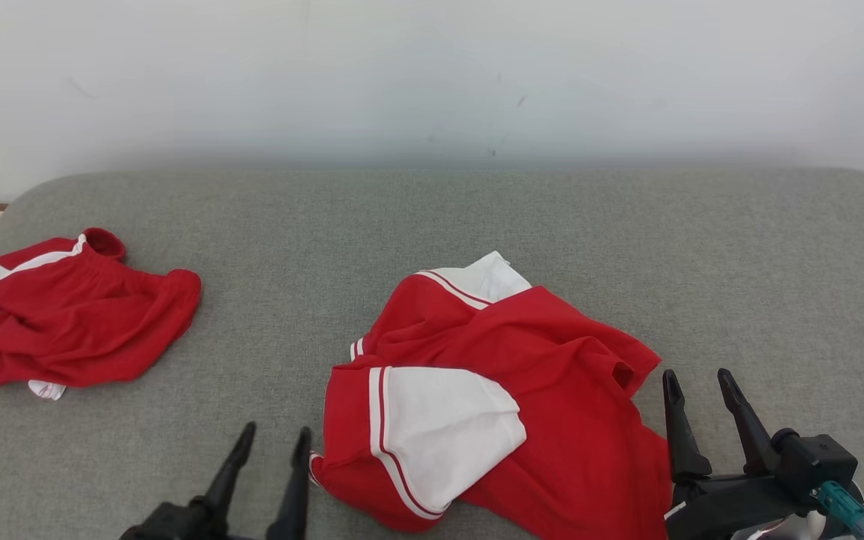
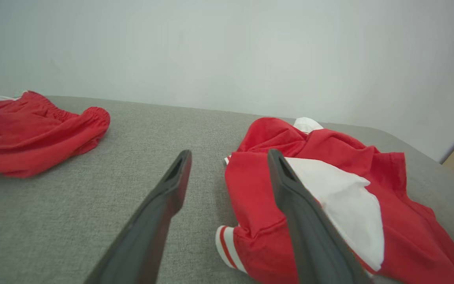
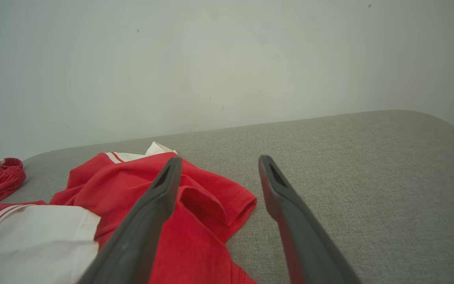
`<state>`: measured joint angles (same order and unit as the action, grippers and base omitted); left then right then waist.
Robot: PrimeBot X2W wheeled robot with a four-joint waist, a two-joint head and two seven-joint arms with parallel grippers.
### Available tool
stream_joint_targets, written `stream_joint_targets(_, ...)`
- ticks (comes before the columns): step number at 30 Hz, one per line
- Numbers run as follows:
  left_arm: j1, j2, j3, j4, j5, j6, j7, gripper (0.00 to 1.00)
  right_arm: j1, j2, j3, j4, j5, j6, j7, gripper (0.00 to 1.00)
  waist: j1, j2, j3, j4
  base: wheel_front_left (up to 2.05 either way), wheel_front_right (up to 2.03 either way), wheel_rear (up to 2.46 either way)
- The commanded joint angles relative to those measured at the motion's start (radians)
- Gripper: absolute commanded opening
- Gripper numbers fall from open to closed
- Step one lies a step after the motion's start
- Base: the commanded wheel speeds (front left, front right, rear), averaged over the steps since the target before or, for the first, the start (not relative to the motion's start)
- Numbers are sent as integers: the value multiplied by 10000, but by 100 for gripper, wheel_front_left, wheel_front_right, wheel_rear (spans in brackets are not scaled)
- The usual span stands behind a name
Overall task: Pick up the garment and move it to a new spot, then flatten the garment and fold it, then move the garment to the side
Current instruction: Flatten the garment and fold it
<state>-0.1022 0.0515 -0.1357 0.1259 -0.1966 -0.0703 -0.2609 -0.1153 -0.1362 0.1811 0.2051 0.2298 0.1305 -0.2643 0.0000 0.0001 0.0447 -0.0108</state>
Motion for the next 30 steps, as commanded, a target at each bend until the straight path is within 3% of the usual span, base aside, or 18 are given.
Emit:
stream_joint_targets(1,116,-4,-189,-81,154,-77,-53,100,-50,-22,13,1,66,4,-14,100,0,-1,-30,-42,0,0,0)
stream_joint_targets(13,-440,-2,-1806,332,772,-283,-53,100,-120,-22,54,30,98,4,-14,100,0,-1,2,-395,0,0,0)
stream_joint_targets(25,-1208,377,-1905,2121,1628,91,-53,100,-209,-26,43,9,93,4,-14,100,0,-1,196,-997,0,0,0)
stream_joint_targets(26,-1284,381,-1883,2253,1632,119,-53,79,-213,-26,38,7,90,4,-14,100,0,-1,209,-1024,0,0,0)
stream_joint_targets(27,-1337,387,-1884,2405,1640,119,-53,20,-221,-28,34,9,88,4,-14,100,0,-1,217,-1049,0,0,0)
stream_joint_targets(28,-1389,370,-1869,2511,1576,106,-53,0,-226,-30,23,9,83,4,-14,100,0,-1,223,-1065,0,0,0)
stream_joint_targets(30,-1473,342,-1854,2612,1495,93,-53,0,-222,-27,5,-8,73,4,-14,100,0,-1,227,-1080,0,0,0)
